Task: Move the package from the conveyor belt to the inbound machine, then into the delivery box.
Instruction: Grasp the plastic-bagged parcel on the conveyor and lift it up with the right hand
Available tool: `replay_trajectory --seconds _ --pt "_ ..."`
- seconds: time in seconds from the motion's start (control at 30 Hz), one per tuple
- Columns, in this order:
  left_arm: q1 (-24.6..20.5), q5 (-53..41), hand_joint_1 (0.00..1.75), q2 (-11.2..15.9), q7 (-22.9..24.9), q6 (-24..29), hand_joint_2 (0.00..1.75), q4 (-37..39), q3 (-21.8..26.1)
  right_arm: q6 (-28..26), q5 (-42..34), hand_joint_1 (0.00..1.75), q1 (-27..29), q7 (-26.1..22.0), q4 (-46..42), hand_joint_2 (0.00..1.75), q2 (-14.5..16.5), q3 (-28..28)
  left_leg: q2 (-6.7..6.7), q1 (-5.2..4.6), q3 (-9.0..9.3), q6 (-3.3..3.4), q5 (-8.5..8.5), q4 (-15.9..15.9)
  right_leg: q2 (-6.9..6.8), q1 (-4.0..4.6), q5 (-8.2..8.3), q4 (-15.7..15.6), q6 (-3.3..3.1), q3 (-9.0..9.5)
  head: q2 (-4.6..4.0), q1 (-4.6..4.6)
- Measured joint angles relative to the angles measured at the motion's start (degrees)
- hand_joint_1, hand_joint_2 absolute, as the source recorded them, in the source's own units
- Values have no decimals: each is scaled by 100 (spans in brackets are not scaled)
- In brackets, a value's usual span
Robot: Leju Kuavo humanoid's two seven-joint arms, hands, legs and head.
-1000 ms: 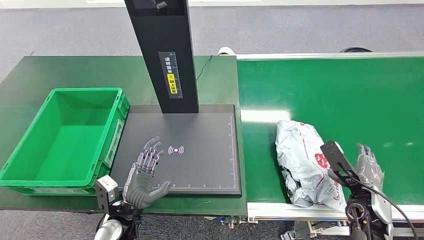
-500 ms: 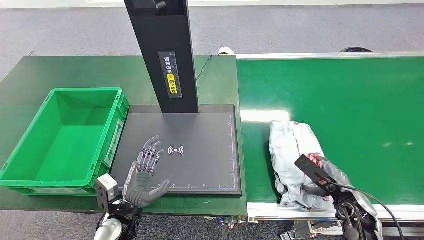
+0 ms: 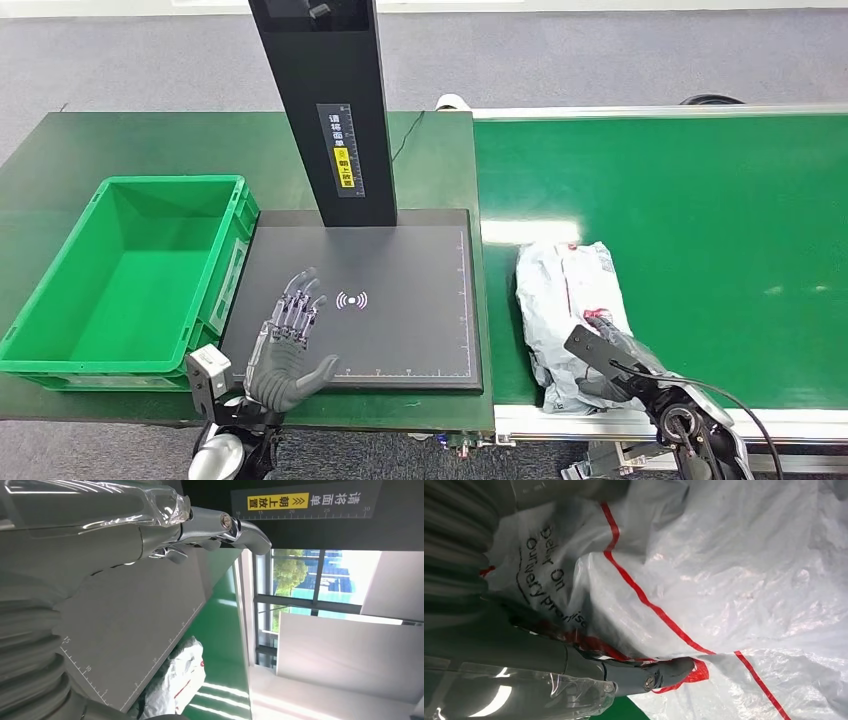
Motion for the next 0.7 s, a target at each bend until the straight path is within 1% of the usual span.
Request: replay_trajectory --seconds 0.17,0.43,0.57,0.7 --pt "-8 110 0 10 4 -19 175 39 -17 111 -133 175 -60 23 29 175 -76 136 -1 0 9 0 0 0 0 0 0 0 0 6 0 1" --pt "-73 165 0 4 32 -57 175 104 -43 240 -376 175 -55 235 5 175 -250 321 -2 0 18 0 0 1 -2 0 -1 -1 1 18 0 1" --pt "-82 84 0 3 40 -17 175 105 -62 105 -378 175 -53 437 -12 175 -260 381 -3 0 18 0 0 1 -3 0 -1 -1 1 21 0 1" --pt "-53 103 0 18 32 19 175 96 -55 -287 -387 175 -64 394 -90 175 -234 440 -5 -1 12 1 0 0 -4 -1 -1 -1 1 23 0 1"
